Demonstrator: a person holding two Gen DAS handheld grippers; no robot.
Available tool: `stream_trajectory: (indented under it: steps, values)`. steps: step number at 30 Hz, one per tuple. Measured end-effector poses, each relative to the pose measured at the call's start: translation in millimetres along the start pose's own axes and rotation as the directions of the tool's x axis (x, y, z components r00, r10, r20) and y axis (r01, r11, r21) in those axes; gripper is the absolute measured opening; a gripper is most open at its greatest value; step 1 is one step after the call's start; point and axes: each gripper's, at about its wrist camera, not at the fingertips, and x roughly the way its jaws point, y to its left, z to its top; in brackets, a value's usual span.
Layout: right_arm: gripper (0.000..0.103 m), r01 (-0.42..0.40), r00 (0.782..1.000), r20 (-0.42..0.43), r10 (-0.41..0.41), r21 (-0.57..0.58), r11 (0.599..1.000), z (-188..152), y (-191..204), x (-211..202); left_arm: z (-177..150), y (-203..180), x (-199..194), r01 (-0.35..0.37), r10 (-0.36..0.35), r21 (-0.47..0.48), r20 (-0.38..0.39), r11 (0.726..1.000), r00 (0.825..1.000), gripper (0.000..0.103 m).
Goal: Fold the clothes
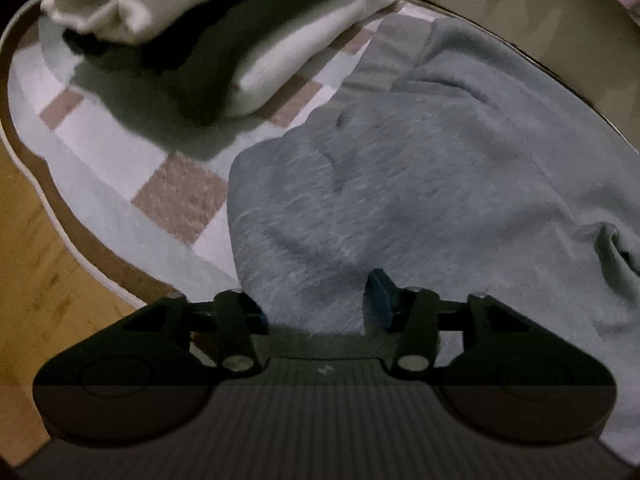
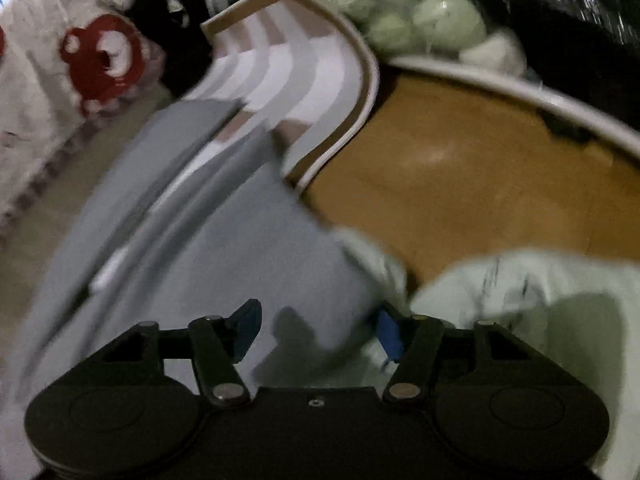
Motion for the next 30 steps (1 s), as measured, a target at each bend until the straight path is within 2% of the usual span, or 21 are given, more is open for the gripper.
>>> stream_trajectory:
  steps: [2,4,5,6,7,9,10,12,17,18,20,22,23,24,26,27,28,29,30]
  values:
    - [0.009,0.001,1.0,0.011,-0.001,-0.051,0.999,5.3,7.9,6.2,0.3,5.0,2.3,0.017,-0.017,-0.026,-0.009,1.0,1.0,0.058]
    - [0.008,-0.077,0.989,0.121,0.09,-0.107,0.991,11.8,16.0,-16.3,0.3,12.4,-2.1,0.041,-0.041,-0.06,0.009,0.997,0.999,0.058]
    - [0.006,-0.133,0.963,0.217,0.16,-0.133,0.982,16.1,18.4,-41.6,0.0,15.8,-8.3,0.054,-0.051,-0.073,0.04,0.996,0.998,0.042]
    - [0.006,-0.14,0.946,0.272,0.177,-0.15,0.979,19.4,18.2,-60.5,-0.6,18.6,-18.7,0.083,-0.076,-0.074,0.089,0.994,0.993,0.031]
    - [0.006,-0.107,0.945,0.292,0.15,-0.158,0.982,22.2,16.2,-72.1,-1.3,20.6,-27.3,0.119,-0.11,-0.071,0.125,0.99,0.986,0.031]
    - [0.006,-0.033,0.94,0.329,0.092,-0.179,0.983,27.3,12.3,-93.3,-2.0,23.2,-33.3,0.147,-0.134,-0.084,0.142,0.986,0.981,0.031]
    - [0.006,0.041,0.944,0.327,0.033,-0.219,0.975,26.7,11.7,-91.1,-1.4,23.4,-31.7,0.145,-0.132,-0.088,0.132,0.986,0.982,0.031]
    - [0.006,0.094,0.957,0.29,-0.024,-0.23,0.969,24.1,3.9,-79.1,-0.2,23.4,-27.6,0.138,-0.128,-0.096,0.107,0.986,0.986,0.033]
    - [0.006,0.09,0.982,0.179,-0.065,-0.132,0.987,14.5,-20.5,-52.4,2.7,34.2,-10.5,0.124,-0.119,-0.174,0.038,0.977,0.992,0.053]
    - [0.006,0.089,0.982,0.178,-0.064,-0.135,0.987,12.7,-21.3,-53.2,3.0,38.6,-7.5,0.125,-0.122,-0.201,0.031,0.972,0.992,0.057]
    - [0.006,0.076,0.982,0.18,-0.051,-0.132,0.988,11.0,-23.6,-54.3,1.5,42.1,-2.3,0.142,-0.142,-0.222,0.018,0.965,0.99,0.059]
    - [0.006,0.066,0.981,0.19,-0.039,-0.139,0.988,11.8,-21.6,-51.7,-0.8,32.5,3.6,0.18,-0.184,-0.172,-0.01,0.969,0.983,0.059]
    - [0.006,0.066,0.98,0.195,-0.037,-0.147,0.987,11.2,-19.7,-50.1,-1.5,23.9,8.8,0.196,-0.203,-0.13,-0.044,0.972,0.978,0.062]
    - [0.006,0.066,0.979,0.2,-0.034,-0.155,0.986,10.7,-17.7,-48.6,-2.1,14.3,14.7,0.189,-0.196,-0.086,-0.078,0.978,0.978,0.068]
    - [0.007,0.051,0.98,0.199,-0.023,-0.137,0.989,10.6,-17.3,-44.8,-3.1,-2.1,17.1,0.132,-0.132,-0.008,-0.054,0.991,0.99,0.071]
    - [0.007,0.024,0.982,0.189,-0.005,-0.1,0.995,14.1,-20.7,-42.7,-2.5,-7.7,15.4,0.108,-0.107,0.024,-0.022,0.994,0.994,0.063]
    - [0.007,-0.017,0.983,0.181,0.028,-0.06,0.998,21.5,-25.1,-42.6,-1.5,-12.0,12.4,0.095,-0.096,0.057,0.008,0.994,0.995,0.04]
    - [0.007,-0.058,0.982,0.177,0.061,-0.026,0.998,29.1,-28.8,-43.3,-2.0,-15.9,3.3,0.083,-0.088,0.092,0.052,0.992,0.995,0.005]
    - [0.007,-0.097,0.977,0.187,0.099,-0.02,0.995,37.3,-29.0,-48.7,-4.2,-19.3,-11.9,0.072,-0.087,0.132,0.111,0.989,0.99,0.005]
